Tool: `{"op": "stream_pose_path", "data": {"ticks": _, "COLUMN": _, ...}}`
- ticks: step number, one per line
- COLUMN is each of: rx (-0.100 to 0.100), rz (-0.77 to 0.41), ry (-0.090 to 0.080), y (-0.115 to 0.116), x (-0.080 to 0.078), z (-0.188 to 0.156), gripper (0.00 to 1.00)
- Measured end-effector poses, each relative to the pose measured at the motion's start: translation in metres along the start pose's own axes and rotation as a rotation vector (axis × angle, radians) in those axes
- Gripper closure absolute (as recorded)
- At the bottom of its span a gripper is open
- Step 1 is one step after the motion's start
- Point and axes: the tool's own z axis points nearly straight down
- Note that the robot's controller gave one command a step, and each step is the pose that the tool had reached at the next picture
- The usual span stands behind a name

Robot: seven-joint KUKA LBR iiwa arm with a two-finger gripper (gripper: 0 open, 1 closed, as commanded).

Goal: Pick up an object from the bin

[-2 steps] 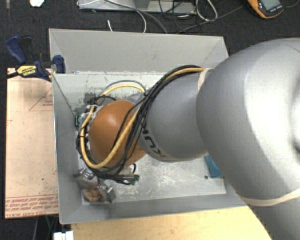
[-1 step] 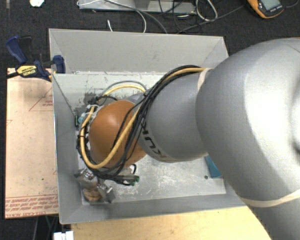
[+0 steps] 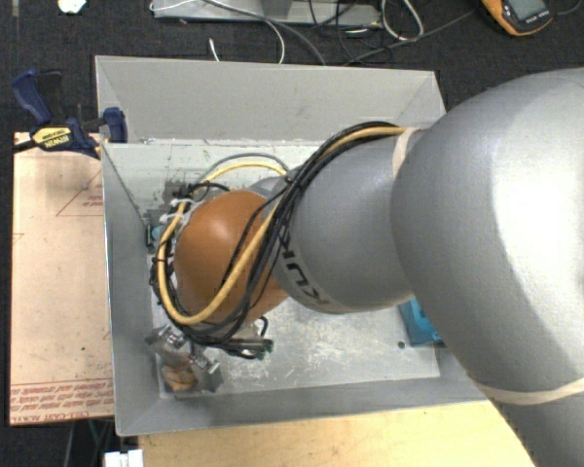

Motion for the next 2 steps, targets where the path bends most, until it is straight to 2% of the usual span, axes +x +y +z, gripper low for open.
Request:
{"op": "stream_pose_path", "data": {"ticks": 1, "rx": -0.004, "rz": 0.000, "ry": 0.008, "y": 0.002, "x": 0.001, "z": -0.035, "gripper": 1.00}}
{"op": "stream_pose_path", "data": {"ticks": 2, "rx": 0.000, "rz": 0.001, "ry": -0.003, "y": 0.000, "x": -0.002, "z": -0.073, "gripper": 1.00}}
